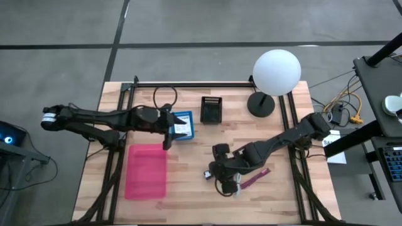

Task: Pick and place items into bin
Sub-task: Put the white charger adapter into the black bin

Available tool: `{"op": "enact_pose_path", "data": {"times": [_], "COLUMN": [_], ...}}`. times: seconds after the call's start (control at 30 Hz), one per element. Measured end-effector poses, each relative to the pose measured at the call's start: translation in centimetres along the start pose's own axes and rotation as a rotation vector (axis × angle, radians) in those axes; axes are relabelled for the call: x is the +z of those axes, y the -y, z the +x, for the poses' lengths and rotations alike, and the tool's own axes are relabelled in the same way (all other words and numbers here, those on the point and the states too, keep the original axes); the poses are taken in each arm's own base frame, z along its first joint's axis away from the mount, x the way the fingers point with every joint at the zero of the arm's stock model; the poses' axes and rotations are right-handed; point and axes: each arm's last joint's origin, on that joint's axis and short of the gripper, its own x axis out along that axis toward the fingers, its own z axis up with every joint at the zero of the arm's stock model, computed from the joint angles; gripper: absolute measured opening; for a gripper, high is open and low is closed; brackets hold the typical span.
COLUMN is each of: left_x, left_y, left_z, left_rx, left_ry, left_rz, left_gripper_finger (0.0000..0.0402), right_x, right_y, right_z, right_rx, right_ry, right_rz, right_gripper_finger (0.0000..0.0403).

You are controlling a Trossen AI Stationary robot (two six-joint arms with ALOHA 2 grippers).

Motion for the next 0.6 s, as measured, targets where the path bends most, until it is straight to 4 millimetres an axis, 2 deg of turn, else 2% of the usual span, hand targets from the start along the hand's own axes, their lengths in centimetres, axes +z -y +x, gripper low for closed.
{"op": "enact_pose_path", "data": {"times": [0.13, 0.4, 0.6], "left_x": [0.3, 0.6, 0.7], "left_y": [0.0, 0.0, 0.0], "left_z": [-0.6, -1.4, -1.5], "left_rx": [-0.001, -0.003, -0.004], "left_ry": [0.025, 0.053, 0.058], "left_rz": [-0.002, -0.004, -0.004], "left_gripper_finger": [0.0224, 0.0224, 0.0224], "right_x": [0.3, -0.2, -0.8], "right_y": [-0.1, 1.0, 1.0], "right_z": [1.5, 5.9, 7.3], "right_rx": [0.007, -0.002, 0.055], "right_ry": [0.012, -0.1, -0.169], "right_rz": [-0.021, -0.006, -0.004], "right_gripper_finger": [0.0192, 0.0192, 0.0192]}}
